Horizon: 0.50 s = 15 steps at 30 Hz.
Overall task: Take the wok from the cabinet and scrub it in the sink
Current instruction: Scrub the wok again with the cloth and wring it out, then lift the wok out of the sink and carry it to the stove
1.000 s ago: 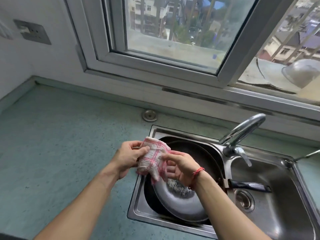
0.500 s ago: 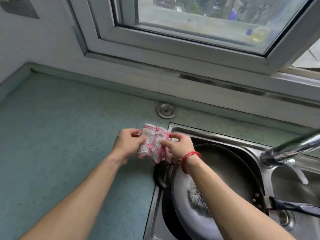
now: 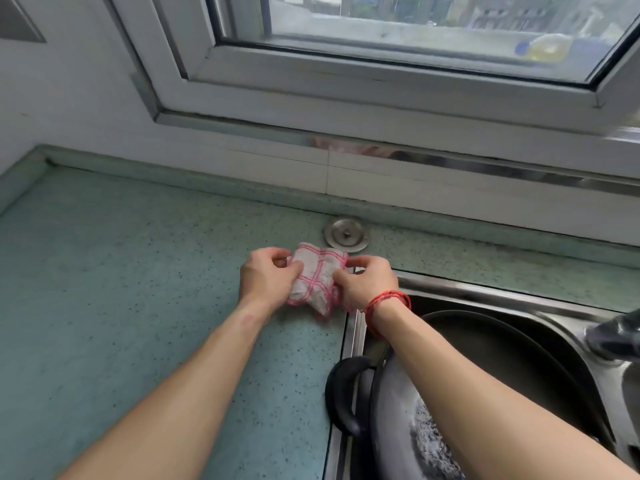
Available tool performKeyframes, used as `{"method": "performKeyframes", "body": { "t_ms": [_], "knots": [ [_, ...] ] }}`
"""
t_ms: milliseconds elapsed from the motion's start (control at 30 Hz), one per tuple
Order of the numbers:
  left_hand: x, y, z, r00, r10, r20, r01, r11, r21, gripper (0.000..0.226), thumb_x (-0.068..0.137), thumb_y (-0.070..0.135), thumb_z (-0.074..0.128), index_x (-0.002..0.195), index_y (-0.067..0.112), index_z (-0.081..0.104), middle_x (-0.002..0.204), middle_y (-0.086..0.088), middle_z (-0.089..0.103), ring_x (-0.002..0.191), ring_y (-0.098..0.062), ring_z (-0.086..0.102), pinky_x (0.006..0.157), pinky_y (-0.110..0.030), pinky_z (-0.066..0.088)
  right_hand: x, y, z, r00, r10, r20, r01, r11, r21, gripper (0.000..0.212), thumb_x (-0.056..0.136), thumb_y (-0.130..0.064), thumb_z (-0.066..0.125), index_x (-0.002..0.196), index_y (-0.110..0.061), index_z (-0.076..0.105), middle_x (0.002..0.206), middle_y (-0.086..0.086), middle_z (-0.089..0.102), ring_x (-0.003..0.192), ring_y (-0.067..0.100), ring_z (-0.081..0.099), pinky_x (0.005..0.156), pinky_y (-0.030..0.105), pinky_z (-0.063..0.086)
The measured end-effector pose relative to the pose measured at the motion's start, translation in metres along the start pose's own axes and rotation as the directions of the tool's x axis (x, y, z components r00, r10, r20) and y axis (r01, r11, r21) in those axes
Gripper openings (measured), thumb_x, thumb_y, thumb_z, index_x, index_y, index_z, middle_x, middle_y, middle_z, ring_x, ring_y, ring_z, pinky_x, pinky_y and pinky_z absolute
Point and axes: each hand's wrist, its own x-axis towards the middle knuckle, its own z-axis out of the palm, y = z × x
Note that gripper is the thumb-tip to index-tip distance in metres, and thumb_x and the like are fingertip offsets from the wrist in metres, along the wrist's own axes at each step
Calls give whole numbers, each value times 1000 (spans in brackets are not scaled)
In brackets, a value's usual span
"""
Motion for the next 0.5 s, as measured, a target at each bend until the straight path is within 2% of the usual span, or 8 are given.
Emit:
{"method": "performKeyframes", "body": {
  "t_ms": [100,200,333,500],
  "knots": [
    [-1,-2,2,999,47,27,-50,992,115,37,86,19,73,121,10,69,112,-4,73,95,-14,65,85,-21,48,-1,1,-4,999,-40,35,43,996,-83,16,80,-30,66,93,-26,74,79,-5,73,73,13,69,69,24,56],
    [-6,-3,-1,998,52,33,-57,984,169,38,86,17,72,123,10,68,114,-5,72,100,-17,66,88,-22,48,-5,1,-13,996,-61,59,69,989,-134,20,82,-30,67,100,-25,75,83,-7,71,86,15,68,74,21,49],
    [-19,-2,-4,996,83,41,-90,977,194,33,90,15,68,122,9,68,113,-5,72,94,-16,64,86,-24,51,-13,4,-28,997,-47,68,55,989,-136,34,83,-28,67,115,-18,68,96,-3,69,93,18,68,86,27,52],
    [-43,-1,-7,992,122,25,-125,975,184,32,94,21,63,124,12,67,118,-3,71,98,-12,61,87,-24,47,-34,12,-50,996,-71,54,75,993,-90,31,81,-29,65,112,-22,68,99,-4,71,94,17,67,90,33,53]
  ]
}}
